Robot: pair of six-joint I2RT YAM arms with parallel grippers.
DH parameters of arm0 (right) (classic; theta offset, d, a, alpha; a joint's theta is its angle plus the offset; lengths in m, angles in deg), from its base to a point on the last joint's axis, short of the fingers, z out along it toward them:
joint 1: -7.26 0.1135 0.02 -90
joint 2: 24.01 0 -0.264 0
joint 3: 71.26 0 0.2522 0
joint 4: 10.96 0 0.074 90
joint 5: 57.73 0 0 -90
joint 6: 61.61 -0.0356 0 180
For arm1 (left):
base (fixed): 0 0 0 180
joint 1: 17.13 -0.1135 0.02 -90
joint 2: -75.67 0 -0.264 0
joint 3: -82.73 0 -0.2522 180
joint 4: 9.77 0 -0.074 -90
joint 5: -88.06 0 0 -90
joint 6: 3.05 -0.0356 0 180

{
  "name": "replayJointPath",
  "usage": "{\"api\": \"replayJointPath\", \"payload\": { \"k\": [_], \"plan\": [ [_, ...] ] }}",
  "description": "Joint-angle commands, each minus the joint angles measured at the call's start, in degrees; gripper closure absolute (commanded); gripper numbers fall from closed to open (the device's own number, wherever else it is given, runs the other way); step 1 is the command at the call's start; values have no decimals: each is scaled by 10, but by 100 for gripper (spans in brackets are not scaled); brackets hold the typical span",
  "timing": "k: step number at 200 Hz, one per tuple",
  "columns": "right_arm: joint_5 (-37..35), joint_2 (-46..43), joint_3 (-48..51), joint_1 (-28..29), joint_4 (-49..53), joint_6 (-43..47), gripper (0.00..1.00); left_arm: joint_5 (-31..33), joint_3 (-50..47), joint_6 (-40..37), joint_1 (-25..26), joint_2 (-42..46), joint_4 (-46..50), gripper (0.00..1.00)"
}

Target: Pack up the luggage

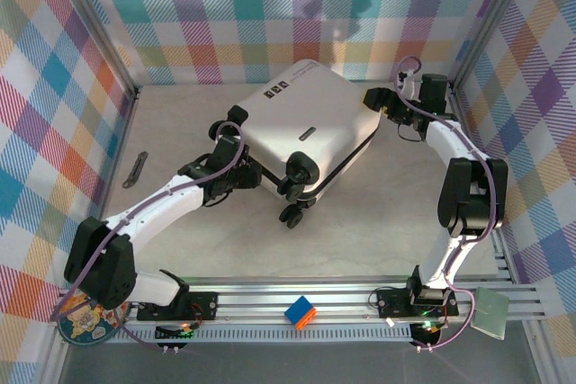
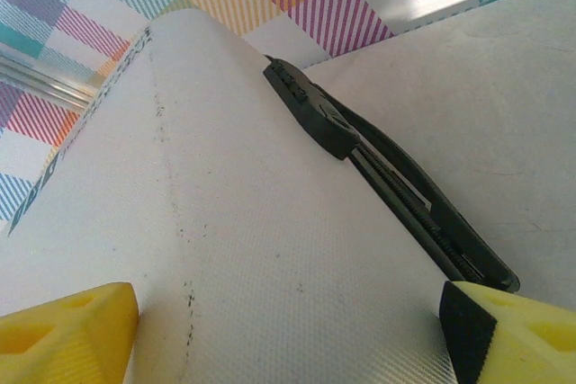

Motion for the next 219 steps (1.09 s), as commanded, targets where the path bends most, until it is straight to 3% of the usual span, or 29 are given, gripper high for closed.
{"api": "replayJointPath", "payload": {
  "k": [1, 52, 97, 132, 176, 219],
  "plan": [
    [64, -48, 68, 27, 6, 29, 15, -3, 33, -18, -28, -20, -24, 23],
    [33, -182, 228, 99, -2, 68, 19, -24, 96, -43, -76, -99, -28, 21],
    [-26, -333, 369, 222, -10, 51, 20, -31, 170, -63, -99, -181, -26, 19],
    [-70, -422, 438, 254, 1, 23, 19, 17, 257, -76, -115, -228, 24, 17],
    [-160, -492, 427, 253, 67, 36, 13, 90, 257, -73, -136, -173, 59, 13],
    [-202, -483, 403, 251, 89, 36, 10, 95, 202, -57, -136, -77, 59, 10]
  ]
}}
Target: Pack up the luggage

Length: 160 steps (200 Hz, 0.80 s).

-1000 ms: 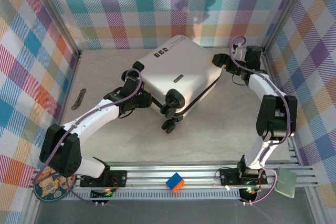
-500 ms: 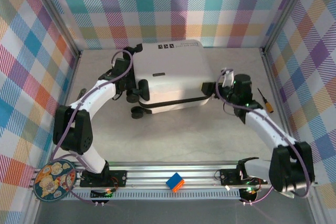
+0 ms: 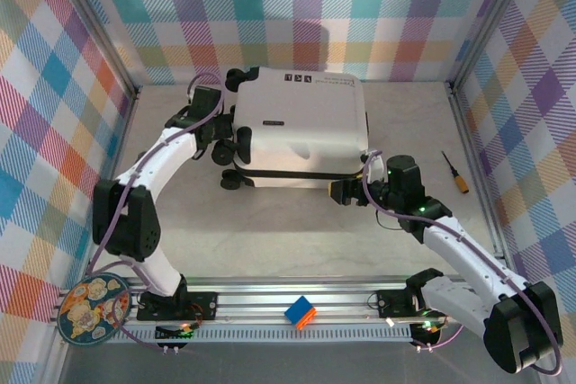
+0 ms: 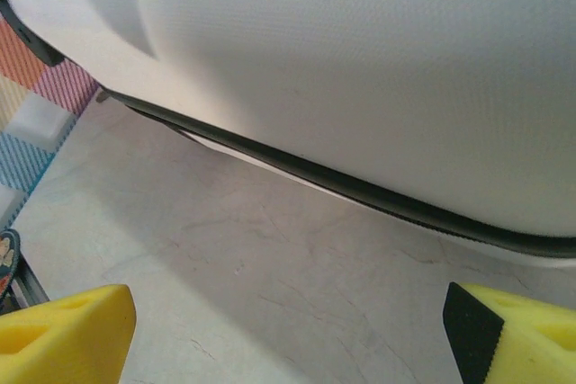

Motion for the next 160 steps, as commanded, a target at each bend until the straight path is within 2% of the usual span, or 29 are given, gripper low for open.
{"api": "replayJointPath", "payload": {
  "k": [1, 28, 56, 75, 116, 160],
  "plan": [
    [-24, 0, -27, -3, 30, -3, 10, -10, -26, 13, 9, 73, 18, 10],
    [-73, -15, -47, -18, 55, -13, 5, -16, -56, 23, 9, 125, 19, 9],
    [-93, -35, -73, -44, 83, -11, 1, -86, -77, 35, 15, 160, 12, 9],
    [-89, -34, -88, -63, 90, -10, 1, -104, -81, 41, 29, 167, 1, 9],
    [-42, 47, -134, -107, 73, -8, 1, -188, -43, 50, 38, 128, -14, 8],
    [7, 148, -187, -124, 34, -10, 1, -246, -1, 46, 42, 81, -17, 8]
  ]
}}
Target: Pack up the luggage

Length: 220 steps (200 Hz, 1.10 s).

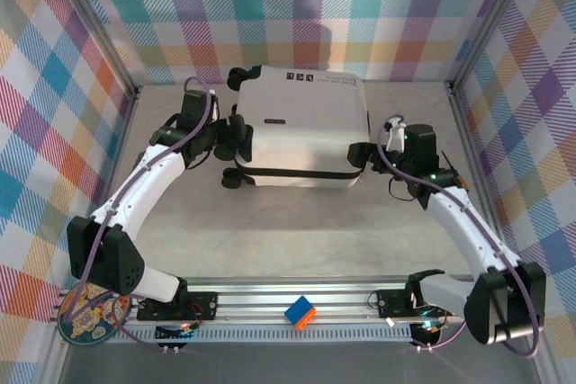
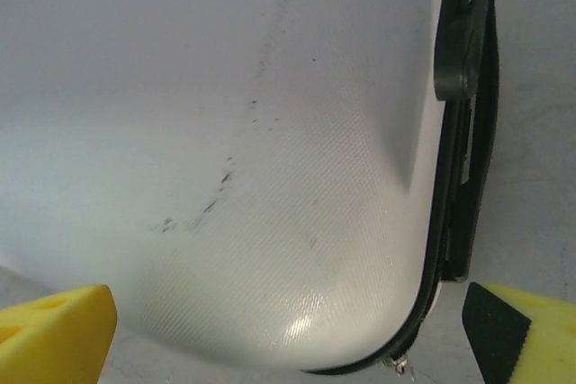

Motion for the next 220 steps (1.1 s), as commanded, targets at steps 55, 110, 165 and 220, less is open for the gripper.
{"api": "replayJointPath", "payload": {
  "k": [55, 110, 165, 220],
  "plan": [
    [113, 92, -60, -6, -76, -17, 0, -179, 83, -14, 11, -87, -41, 8],
    [151, 23, 4, 73, -116, -38, 7, -166, 121, -45, 11, -100, -10, 8],
    [83, -78, 85, 199, -119, -70, 7, -137, 144, -81, 11, -98, 39, 8],
    [1, -122, 62, 150, -30, -40, 0, -66, 152, -107, 21, -65, 71, 6]
  ]
}}
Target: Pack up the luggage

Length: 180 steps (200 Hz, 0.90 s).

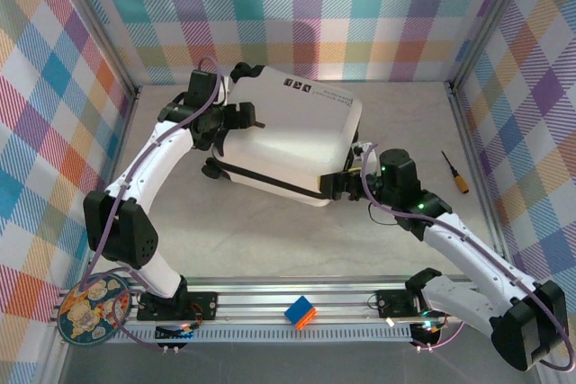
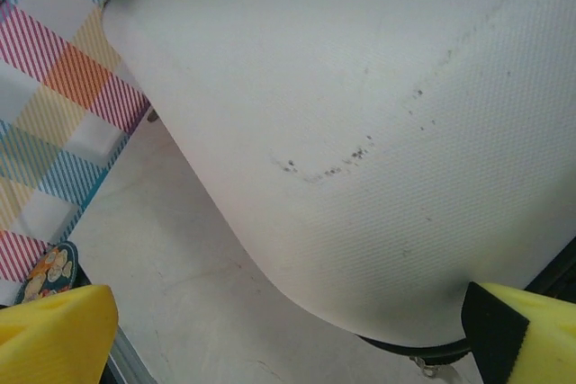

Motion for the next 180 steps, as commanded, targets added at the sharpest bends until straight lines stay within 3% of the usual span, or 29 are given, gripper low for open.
{"api": "replayJointPath", "payload": {
  "k": [1, 31, 63, 138, 180],
  "plan": [
    [-3, -4, -21, -29, 18, 11, 0, -9, 20, -29, 27, 34, 23, 6],
    [31, 10, -18, -90, 3, 2, 1, 17, 22, -45, 44, 56, 42, 4],
    [38, 25, -15, -112, -3, 2, 1, 53, 11, -41, 48, 76, 63, 3],
    [40, 25, 18, -119, -8, 10, 0, 49, -95, -10, 52, 119, 50, 5],
    [4, -21, 87, -87, -2, 57, 14, 50, -126, 0, 53, 124, 30, 6]
  ]
}}
